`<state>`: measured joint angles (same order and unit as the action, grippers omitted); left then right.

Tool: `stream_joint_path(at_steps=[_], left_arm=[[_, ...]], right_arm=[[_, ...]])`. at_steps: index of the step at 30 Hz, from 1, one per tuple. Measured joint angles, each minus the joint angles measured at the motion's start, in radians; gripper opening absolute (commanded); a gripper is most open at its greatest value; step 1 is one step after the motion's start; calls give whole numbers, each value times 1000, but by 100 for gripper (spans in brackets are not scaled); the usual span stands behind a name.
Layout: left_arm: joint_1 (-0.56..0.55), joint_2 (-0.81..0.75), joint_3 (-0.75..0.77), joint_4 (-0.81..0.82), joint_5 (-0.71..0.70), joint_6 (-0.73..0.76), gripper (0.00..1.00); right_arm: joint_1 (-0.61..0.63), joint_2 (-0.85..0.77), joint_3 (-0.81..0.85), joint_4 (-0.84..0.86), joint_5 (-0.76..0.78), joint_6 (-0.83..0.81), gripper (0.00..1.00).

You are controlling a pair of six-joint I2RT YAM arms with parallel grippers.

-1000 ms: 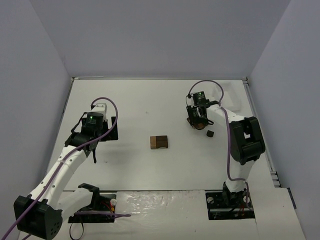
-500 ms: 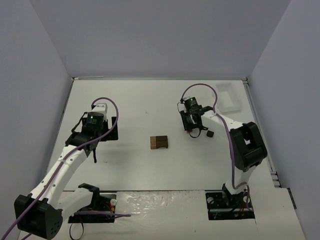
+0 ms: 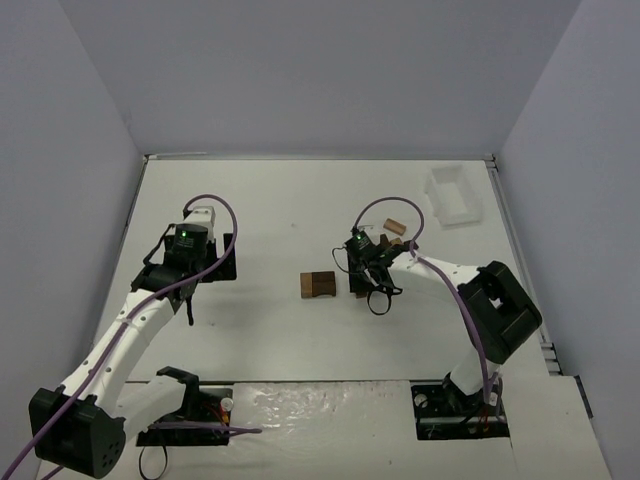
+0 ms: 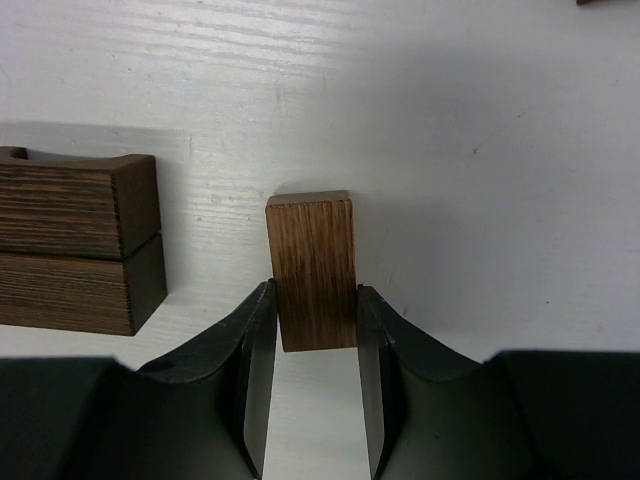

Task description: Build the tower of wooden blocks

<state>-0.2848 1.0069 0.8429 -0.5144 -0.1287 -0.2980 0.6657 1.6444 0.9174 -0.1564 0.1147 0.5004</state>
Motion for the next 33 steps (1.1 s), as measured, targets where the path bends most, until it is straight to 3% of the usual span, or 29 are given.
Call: stream_joint_path(at_steps=[5,13,19,24,33], left_arm=[[0,0,0,0,0,1,97],[0,0,0,0,0,3,97],[0,0,0,0,0,3,97],[0,0,0,0,0,3,97],[0,0,0,0,0,5,97]], right_arm=[[15,0,-8,25,6,56,38],[30,-18,-8,37,5,79,59],[21,-66,-8,39,-4,73,52],[-33,-86,-8,40,-57,28,35],[-134,-87,-10,40,-235,-104,32]])
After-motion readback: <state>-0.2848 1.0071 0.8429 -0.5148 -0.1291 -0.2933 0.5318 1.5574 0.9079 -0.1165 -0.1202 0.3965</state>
